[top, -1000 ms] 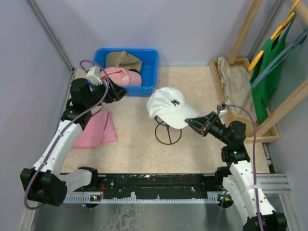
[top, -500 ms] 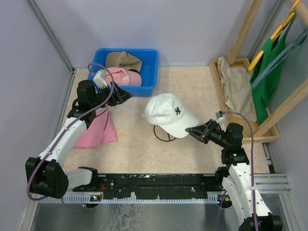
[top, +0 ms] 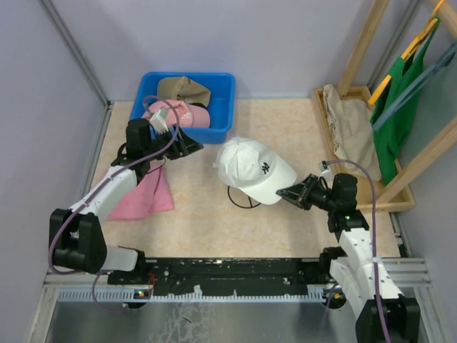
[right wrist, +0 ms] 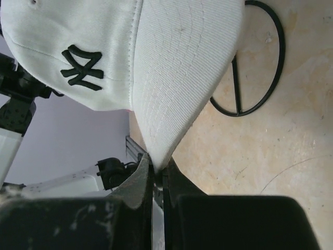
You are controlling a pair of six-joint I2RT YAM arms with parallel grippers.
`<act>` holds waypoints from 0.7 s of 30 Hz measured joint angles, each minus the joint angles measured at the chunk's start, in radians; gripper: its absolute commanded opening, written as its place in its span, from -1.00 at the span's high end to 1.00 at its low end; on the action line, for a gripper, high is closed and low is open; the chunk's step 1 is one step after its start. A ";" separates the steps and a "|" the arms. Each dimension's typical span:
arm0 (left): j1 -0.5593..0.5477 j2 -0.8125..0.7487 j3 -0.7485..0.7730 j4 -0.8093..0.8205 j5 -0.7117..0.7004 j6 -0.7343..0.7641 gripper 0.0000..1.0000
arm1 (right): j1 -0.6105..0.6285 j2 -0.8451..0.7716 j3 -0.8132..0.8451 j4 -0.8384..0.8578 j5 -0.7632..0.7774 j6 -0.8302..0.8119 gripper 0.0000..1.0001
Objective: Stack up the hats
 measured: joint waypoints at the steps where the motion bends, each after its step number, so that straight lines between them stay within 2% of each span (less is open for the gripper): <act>1: -0.002 0.013 0.000 0.004 0.004 0.002 -0.41 | 0.000 0.013 0.020 -0.015 0.006 -0.021 0.90; 3: -0.008 0.042 0.000 0.006 0.013 0.008 -0.41 | 0.000 0.034 0.048 -0.034 0.019 -0.048 0.78; 5: -0.018 0.075 0.005 0.006 0.022 0.017 -0.40 | 0.000 0.064 0.082 -0.053 0.038 -0.077 0.40; 9: -0.037 0.143 0.027 0.004 0.037 0.029 -0.38 | -0.006 0.116 0.124 -0.120 0.114 -0.132 0.05; 11: -0.045 0.174 0.044 0.004 0.044 0.034 -0.37 | -0.010 0.130 0.134 -0.146 0.144 -0.153 0.00; 15: -0.064 0.214 0.071 0.005 0.055 0.045 -0.36 | -0.011 0.149 0.146 -0.167 0.179 -0.182 -0.22; 21: -0.085 0.246 0.079 0.006 0.059 0.049 -0.35 | -0.011 0.154 0.162 -0.198 0.233 -0.223 -0.28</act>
